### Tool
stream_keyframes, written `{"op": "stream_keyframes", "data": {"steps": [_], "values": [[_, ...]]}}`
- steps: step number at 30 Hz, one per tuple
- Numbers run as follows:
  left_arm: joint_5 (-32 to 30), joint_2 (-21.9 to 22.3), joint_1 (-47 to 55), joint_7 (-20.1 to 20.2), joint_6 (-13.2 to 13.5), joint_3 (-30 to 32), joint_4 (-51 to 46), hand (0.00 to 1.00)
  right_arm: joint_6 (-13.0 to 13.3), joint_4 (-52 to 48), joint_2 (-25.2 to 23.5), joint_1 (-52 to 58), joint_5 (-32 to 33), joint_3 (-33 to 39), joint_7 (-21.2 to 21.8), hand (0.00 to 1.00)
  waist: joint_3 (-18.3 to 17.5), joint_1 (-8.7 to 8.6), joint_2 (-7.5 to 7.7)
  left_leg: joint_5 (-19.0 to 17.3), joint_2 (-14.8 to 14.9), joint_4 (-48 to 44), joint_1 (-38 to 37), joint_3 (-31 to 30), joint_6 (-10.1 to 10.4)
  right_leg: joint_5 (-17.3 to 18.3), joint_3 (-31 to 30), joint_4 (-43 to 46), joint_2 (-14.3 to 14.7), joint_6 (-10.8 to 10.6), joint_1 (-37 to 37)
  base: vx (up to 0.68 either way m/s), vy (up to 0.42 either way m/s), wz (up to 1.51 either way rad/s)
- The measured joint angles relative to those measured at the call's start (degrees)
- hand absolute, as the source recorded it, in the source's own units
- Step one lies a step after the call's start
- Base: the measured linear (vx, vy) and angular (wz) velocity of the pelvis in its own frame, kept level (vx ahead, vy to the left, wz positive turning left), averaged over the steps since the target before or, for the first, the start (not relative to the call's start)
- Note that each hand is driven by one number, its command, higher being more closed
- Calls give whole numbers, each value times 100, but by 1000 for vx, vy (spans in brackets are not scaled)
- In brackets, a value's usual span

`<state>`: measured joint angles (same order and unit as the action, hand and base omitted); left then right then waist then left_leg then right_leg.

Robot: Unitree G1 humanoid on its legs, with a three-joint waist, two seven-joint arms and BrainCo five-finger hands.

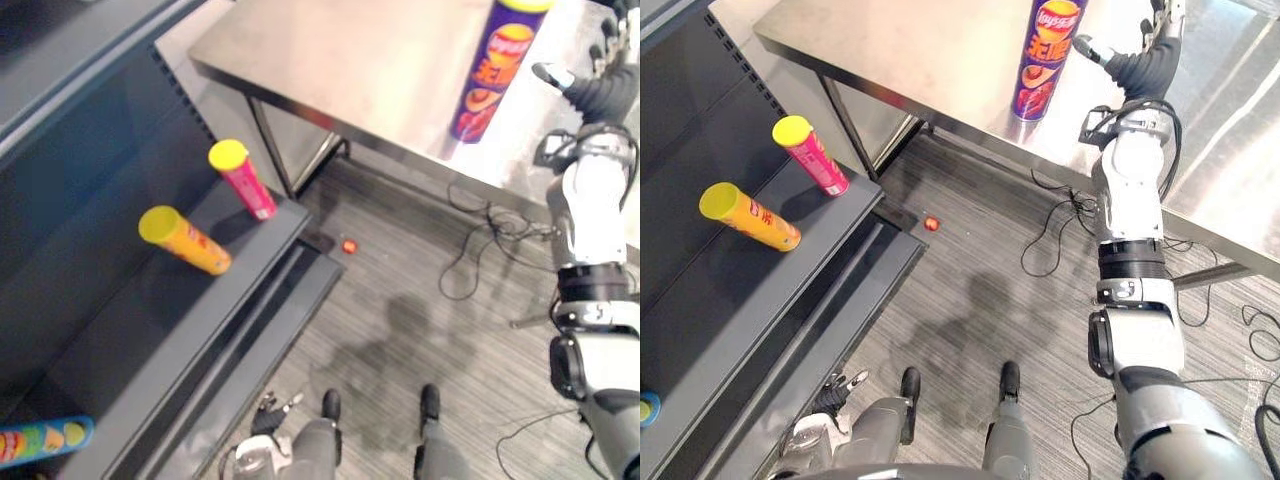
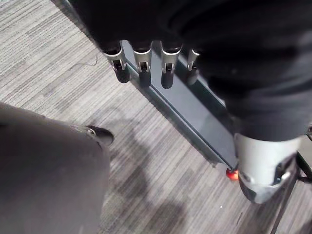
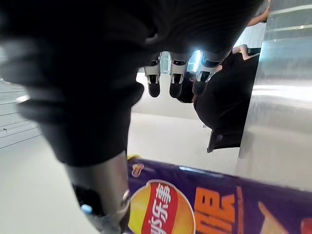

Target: Put the gum and the chips on the shelf.

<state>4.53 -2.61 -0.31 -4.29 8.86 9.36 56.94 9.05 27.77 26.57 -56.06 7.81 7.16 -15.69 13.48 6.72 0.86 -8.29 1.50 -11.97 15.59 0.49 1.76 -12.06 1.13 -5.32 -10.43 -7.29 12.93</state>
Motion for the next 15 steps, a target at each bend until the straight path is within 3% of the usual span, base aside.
{"op": "stream_keyframes", "data": {"steps": [8, 15], "values": [[166, 1, -91, -46, 0, -35, -29, 0, -131, 389, -6, -581, 2, -124, -5, 0, 149, 136, 13, 204, 2, 197, 39, -125, 60, 0, 134, -5, 9, 0, 56, -14, 2, 8], [206, -5, -117, -79, 2, -84, -49, 0, -140, 692, -28, -822, 126, -82, -27, 0, 217, 144, 29, 324, 25, 344, 34, -141, 109, 0, 146, -5, 27, 1, 100, -20, 2, 0]]}}
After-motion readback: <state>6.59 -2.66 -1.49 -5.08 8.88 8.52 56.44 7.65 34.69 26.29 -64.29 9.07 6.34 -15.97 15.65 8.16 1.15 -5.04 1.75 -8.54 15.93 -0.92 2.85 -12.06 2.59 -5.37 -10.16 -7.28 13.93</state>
